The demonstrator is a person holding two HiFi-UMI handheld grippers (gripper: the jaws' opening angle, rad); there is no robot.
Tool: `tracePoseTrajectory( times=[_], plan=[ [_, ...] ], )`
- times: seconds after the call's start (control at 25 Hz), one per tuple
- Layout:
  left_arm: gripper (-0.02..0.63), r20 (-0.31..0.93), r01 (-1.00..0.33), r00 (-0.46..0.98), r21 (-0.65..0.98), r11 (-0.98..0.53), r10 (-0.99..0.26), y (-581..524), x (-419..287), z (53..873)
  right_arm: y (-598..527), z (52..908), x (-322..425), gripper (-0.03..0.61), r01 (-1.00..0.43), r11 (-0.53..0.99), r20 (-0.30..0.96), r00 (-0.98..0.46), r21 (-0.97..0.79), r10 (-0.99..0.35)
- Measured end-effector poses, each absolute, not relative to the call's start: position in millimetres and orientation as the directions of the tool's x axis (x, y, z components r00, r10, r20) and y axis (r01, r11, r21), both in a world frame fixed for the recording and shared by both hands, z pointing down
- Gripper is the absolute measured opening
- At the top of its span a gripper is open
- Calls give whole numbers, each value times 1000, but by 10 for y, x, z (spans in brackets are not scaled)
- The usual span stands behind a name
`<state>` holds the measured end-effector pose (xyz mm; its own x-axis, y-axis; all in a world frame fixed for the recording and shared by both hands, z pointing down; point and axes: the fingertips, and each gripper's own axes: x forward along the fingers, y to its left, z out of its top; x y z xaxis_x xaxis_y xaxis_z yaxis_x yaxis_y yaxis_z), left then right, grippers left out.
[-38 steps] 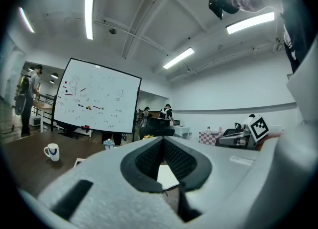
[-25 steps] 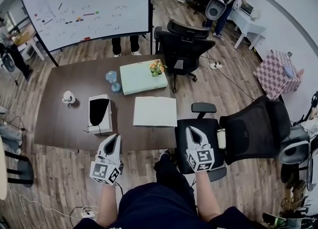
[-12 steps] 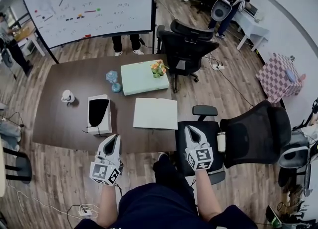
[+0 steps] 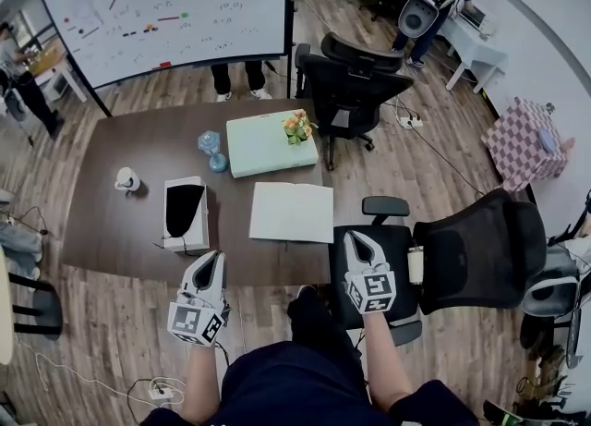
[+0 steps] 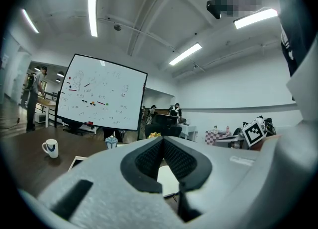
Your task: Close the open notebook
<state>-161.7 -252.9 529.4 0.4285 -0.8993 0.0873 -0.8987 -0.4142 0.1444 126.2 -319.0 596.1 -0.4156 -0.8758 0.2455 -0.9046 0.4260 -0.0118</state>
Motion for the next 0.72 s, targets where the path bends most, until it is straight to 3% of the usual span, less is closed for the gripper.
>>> tracePoseTrajectory(
  times=[0.72],
  plan=[
    [-5,88,-908,409,144,-394,-908,-2631,-1636,5340,-3547,6781,1496,8,-917,399,325,-367,33,-872]
  ],
)
